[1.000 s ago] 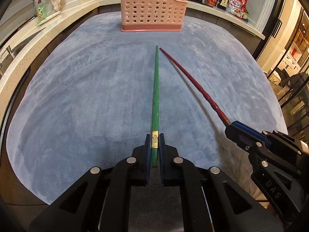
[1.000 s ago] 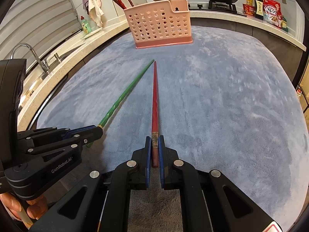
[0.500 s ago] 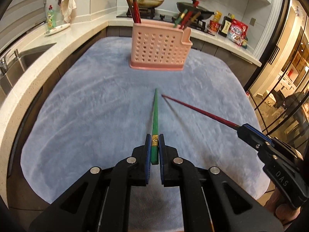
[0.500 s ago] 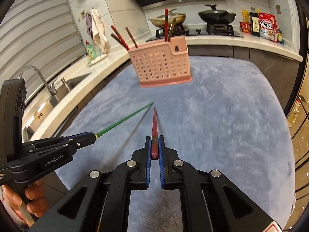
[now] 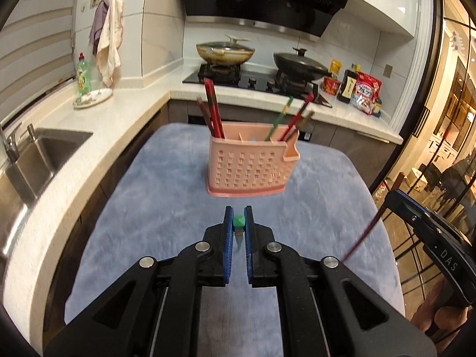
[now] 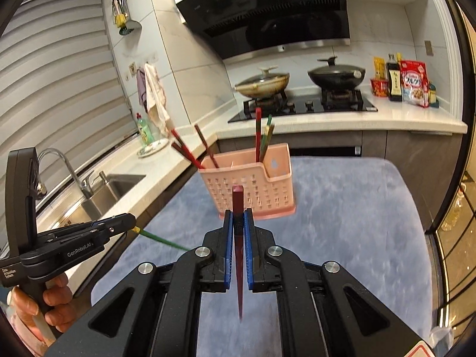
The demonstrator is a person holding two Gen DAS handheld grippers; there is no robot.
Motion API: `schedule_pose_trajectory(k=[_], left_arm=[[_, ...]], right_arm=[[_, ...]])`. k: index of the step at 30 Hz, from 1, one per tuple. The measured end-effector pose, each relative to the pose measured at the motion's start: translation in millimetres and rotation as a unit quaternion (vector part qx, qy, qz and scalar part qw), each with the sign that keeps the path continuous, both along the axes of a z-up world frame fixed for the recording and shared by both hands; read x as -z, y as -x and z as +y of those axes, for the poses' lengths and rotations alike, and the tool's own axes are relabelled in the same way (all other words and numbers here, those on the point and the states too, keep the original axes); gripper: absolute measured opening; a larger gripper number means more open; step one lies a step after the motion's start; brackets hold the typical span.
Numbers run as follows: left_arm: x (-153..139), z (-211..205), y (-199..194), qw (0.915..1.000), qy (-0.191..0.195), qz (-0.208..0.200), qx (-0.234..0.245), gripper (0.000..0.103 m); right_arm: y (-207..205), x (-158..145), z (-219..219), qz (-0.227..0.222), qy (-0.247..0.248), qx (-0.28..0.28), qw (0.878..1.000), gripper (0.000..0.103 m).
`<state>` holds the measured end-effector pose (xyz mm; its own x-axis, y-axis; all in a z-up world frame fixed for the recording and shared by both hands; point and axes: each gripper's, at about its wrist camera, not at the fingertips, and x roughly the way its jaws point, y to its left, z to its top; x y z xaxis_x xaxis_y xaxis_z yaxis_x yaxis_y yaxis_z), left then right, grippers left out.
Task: Organize utensils
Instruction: 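Lift both chopsticks and lower them into the pink holder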
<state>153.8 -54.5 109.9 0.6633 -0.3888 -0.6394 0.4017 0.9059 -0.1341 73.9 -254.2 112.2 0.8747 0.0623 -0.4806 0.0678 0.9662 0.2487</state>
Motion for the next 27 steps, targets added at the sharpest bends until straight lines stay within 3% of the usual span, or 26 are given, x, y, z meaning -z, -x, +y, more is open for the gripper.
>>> schedule_pose_trajectory(k=[16,21,27], left_arm=[[-112.0,-24.4,-78.9,0.9932,0.053,-0.102,-0.018,0.007],[-137.0,-29.9,-109.3,0.9893,0.069,-0.125,-0.03,0.007],[-144.0,-37.2,-137.8,0.9865,0.074,-0.141,-0.041,0.007]], right_arm=[[-90.8,-87.4,-24.5,-0.104,-0.007,0.014,0.994,0.007],[-124.5,-112.9,-30.9,-0.127,0.003,0.021,0.992,0.007],[-159.6,-121.0,-34.3,-0.133,0.005,0.024,0.991,0.007]])
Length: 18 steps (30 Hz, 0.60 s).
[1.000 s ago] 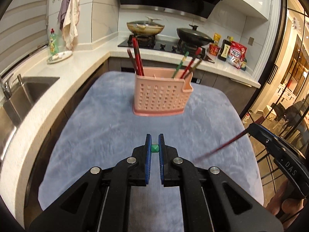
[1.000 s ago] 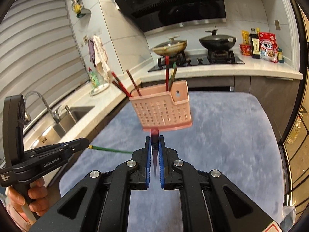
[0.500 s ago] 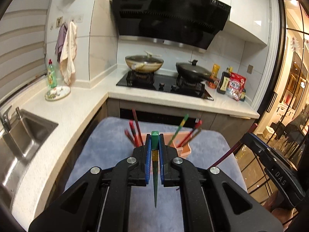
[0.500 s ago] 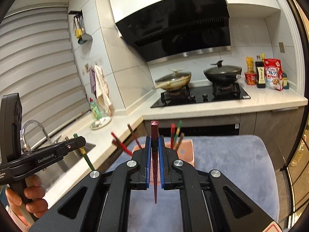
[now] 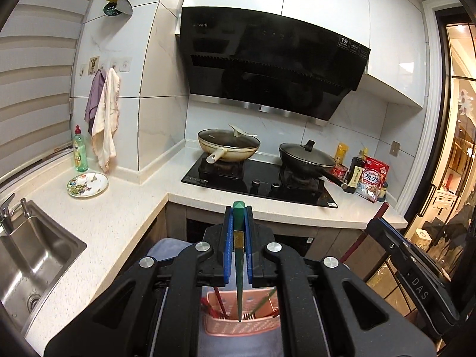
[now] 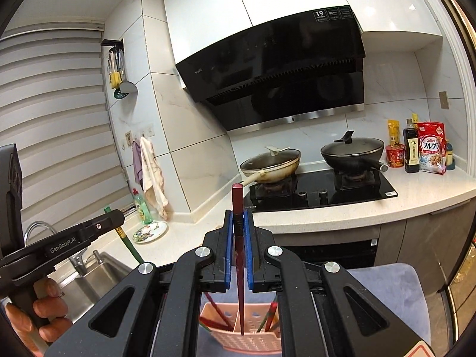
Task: Organize utensils
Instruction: 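Lift both chopsticks and lower them into the pink holder, then open both tools to release the chopsticks into the pink holder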
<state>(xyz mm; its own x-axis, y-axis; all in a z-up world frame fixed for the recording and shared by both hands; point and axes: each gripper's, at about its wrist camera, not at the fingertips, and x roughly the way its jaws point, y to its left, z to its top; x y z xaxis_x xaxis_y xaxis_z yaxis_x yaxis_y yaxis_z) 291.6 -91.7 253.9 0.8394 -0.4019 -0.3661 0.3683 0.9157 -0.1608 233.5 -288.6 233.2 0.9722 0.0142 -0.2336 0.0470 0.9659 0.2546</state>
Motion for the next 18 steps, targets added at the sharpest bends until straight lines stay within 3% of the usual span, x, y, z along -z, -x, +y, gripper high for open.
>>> schedule_pose_trajectory(k=[8,18], left_arm=[[31.4,-9.6,-27.1,0.9997,-0.016,0.016,-0.004,0.007],[86.4,-15.8,-43.1,0.9974,-0.034,0.064,-0.001,0.007]], right_arm=[[-33.4,36.8,1.5,0.041,0.001,-0.005,0.999,0.007],[-50.6,94.6,7.7,0.099,-0.003,-0.012,0.995,0.007]])
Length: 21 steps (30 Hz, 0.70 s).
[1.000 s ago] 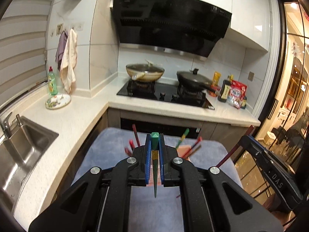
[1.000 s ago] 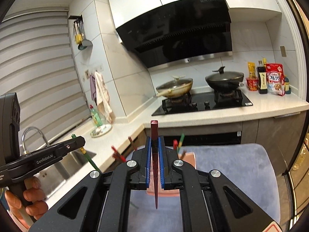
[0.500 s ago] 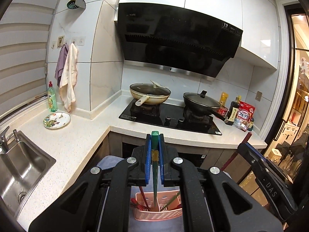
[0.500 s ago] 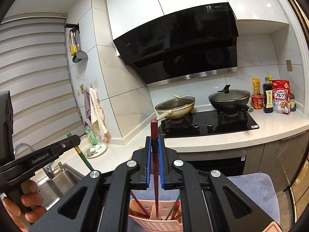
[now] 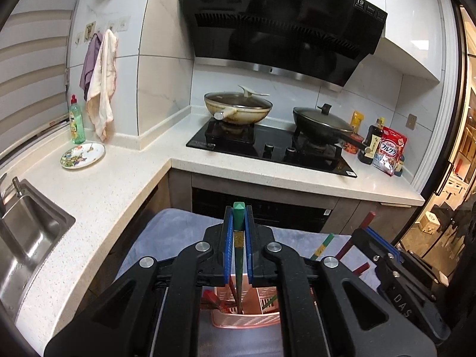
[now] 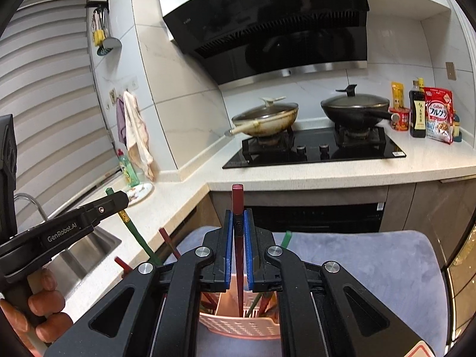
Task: Organize utensils
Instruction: 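Open both tools to release the chopsticks into the pink holder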
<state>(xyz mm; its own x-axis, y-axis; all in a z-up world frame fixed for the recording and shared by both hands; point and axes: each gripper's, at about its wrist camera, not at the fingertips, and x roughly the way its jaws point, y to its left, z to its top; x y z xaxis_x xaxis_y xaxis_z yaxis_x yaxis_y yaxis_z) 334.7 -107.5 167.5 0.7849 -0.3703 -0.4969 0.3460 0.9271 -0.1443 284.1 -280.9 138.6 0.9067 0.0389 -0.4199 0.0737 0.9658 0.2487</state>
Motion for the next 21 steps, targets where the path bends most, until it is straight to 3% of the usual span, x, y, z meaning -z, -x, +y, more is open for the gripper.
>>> schedule_pose_trajectory(k=[8,9,10,12,21], left_arm=[[12.8,-7.5,5.5,0.9999,-0.006,0.011,0.003,0.009],[12.8,-7.9,7.3,0.9999,-0.008,0.009,0.002,0.014],[12.2,-7.7,9.4,0.9999,-0.01,0.007,0.001,0.027],[9.1,-5.9,14.6,0.9999,-0.01,-0.002,-0.005,0.042],[-5.5,-4.6,45.6,0.9986,-0.039,-0.036,-0.008,0.043]], right_arm=[[3.3,17.7,4.8,0.018,0.002,-0.001,1.0,0.009],[4.9,16.8,4.8,0.018,0.003,0.001,1.0,0.011],[6.5,15.6,4.8,0.018,0.004,0.002,1.0,0.013],[11.3,12.9,4.0,0.015,0.003,0.004,1.0,0.015],[44.0,0.2,2.9,0.001,-0.002,0.005,1.0,0.016]])
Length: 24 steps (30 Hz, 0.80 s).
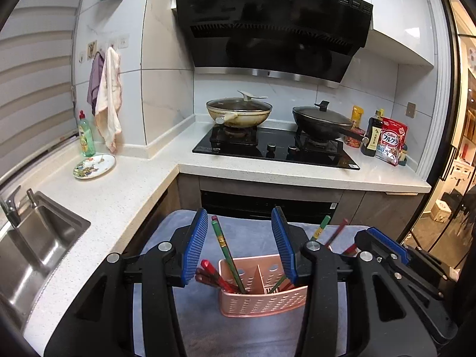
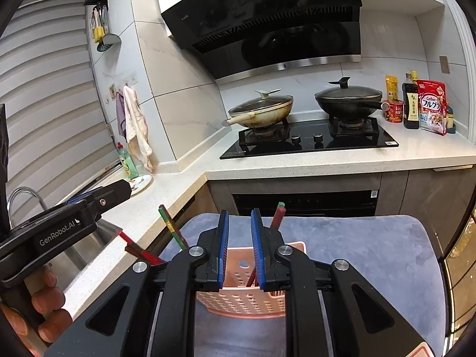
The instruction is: Organize utensils
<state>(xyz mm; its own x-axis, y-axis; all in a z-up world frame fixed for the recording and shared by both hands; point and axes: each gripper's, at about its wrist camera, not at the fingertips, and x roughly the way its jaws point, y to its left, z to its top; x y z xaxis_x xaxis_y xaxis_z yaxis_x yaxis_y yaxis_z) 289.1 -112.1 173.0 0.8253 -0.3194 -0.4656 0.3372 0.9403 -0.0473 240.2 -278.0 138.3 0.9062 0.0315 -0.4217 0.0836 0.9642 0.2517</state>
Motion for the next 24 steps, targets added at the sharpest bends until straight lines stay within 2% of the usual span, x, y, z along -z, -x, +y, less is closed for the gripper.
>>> schedule_pose_trajectory(k=[7,13,16,19,24], left_arm=[[1.9,3.9,29.3,0.9999,-0.017,0.0,0.0,0.043],[7.4,8.0,52.5,0.9994,-0.035,0.006,-0.005,0.043],[10.9,11.9,64.4,0.999,-0.042,0.007,-0.011,0.049],[16.0,16.7,75.0,0.9987,-0.047,0.011,-0.015,0.05],[28.2,20.8,89.1,0.9979,-0.057,0.024,-0.019,0.05]], right_arm=[[35.4,2.5,14.4,0.01,0.015,-0.009,1.0,0.018],[61.8,7.8,28.0,0.035,0.03,-0.014,0.999,0.018],[71.9,9.6,32.8,0.046,0.04,-0.014,0.998,0.018],[84.9,12.3,36.9,0.052,0.044,-0.012,0.998,0.026],[102.6,20.8,38.8,0.063,0.041,-0.006,0.997,0.026]])
